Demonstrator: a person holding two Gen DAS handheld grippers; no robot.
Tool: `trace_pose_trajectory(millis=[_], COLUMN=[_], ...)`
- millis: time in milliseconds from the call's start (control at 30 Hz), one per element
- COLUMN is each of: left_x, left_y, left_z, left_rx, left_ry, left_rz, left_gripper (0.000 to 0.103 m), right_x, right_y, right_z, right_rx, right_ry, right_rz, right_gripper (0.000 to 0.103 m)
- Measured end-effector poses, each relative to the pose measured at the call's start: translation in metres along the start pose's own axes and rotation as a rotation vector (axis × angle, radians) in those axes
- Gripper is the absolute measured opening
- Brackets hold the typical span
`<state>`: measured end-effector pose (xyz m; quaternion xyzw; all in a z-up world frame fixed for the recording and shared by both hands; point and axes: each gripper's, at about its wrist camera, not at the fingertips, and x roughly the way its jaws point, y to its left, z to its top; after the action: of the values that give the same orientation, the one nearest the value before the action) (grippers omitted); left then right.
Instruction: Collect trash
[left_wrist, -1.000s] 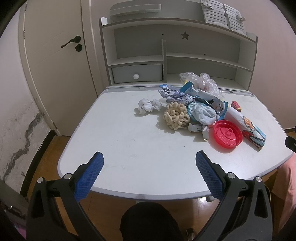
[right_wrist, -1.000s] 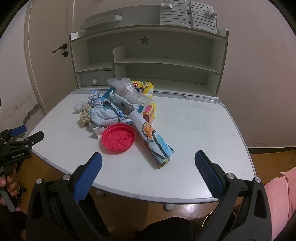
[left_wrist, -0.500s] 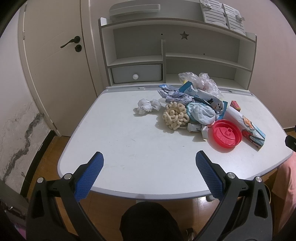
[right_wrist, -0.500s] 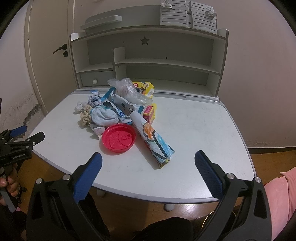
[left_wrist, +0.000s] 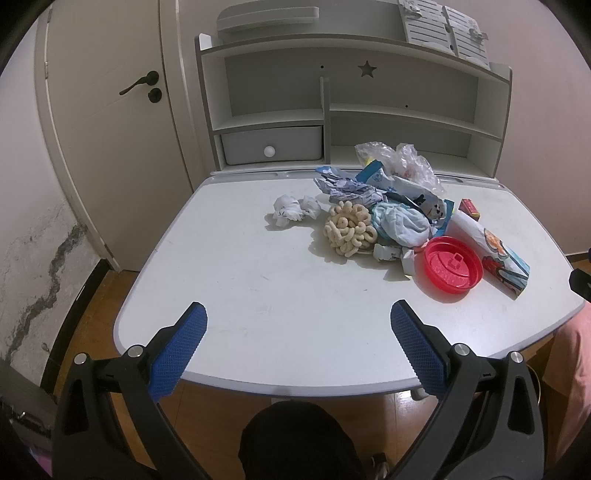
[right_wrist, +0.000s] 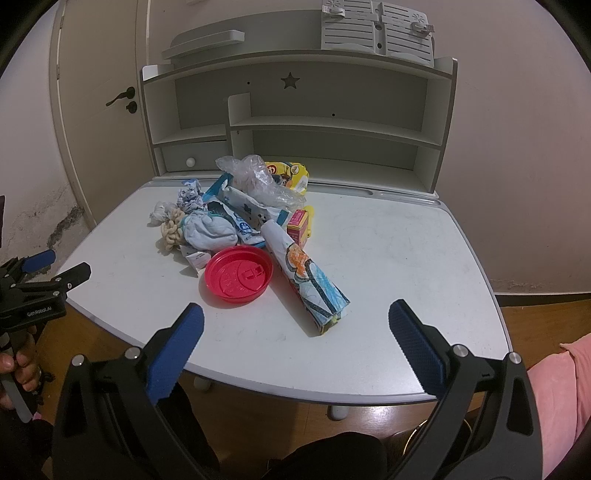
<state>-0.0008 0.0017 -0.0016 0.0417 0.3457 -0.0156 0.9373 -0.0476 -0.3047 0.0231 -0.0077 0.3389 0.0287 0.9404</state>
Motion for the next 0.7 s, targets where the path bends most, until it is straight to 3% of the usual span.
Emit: trace_pose_trajectory(millis=[700], left_x=[0.0069], left_y=[0.0005], left_z=[-0.0056], left_rx=[-0.008], left_ry=[0.014], left_rz=[0.006], left_gripper=[0.097], right_x=[-0.0008], right_y=[0.0010], right_z=[-0.0003], right_rx=[0.000], right_ry=[0.002], right_rz=[0.001], right_gripper=[0.097])
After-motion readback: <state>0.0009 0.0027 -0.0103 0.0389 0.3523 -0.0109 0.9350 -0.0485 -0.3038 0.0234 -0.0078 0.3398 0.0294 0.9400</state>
